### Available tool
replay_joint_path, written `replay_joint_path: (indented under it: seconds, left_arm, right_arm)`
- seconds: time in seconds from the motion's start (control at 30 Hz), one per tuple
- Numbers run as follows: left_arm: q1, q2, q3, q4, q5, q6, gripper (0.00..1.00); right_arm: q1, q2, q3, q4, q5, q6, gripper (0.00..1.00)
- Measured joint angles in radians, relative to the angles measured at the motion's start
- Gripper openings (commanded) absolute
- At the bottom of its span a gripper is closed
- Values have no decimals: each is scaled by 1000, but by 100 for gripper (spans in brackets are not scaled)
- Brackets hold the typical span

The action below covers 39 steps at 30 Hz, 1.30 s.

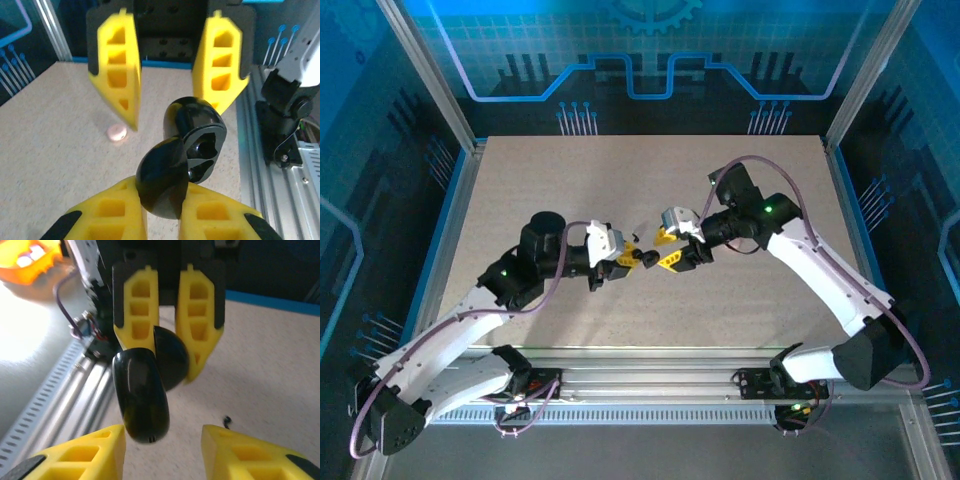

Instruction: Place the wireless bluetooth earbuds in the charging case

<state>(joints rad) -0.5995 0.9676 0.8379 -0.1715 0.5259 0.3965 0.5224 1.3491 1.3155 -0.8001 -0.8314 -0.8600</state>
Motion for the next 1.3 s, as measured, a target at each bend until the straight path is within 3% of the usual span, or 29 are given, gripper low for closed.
replay_joint_path:
  seconds: [0.23, 0.43, 1.07, 1.3]
  left_arm:
    - [0, 103, 133, -281, -142, 131, 15]
    - [0, 153, 180, -394, -224, 172, 14]
    - [0, 156, 183, -407, -245, 179, 14]
    - [0, 157, 183, -407, -238, 162, 14]
  right_arm:
    - [35, -59, 0, 0, 233, -54, 49]
    - [113, -33, 0, 5, 330, -95, 48]
    - [127, 109, 6, 74, 214, -99, 38]
    - [127, 119, 7, 77, 195, -102, 25]
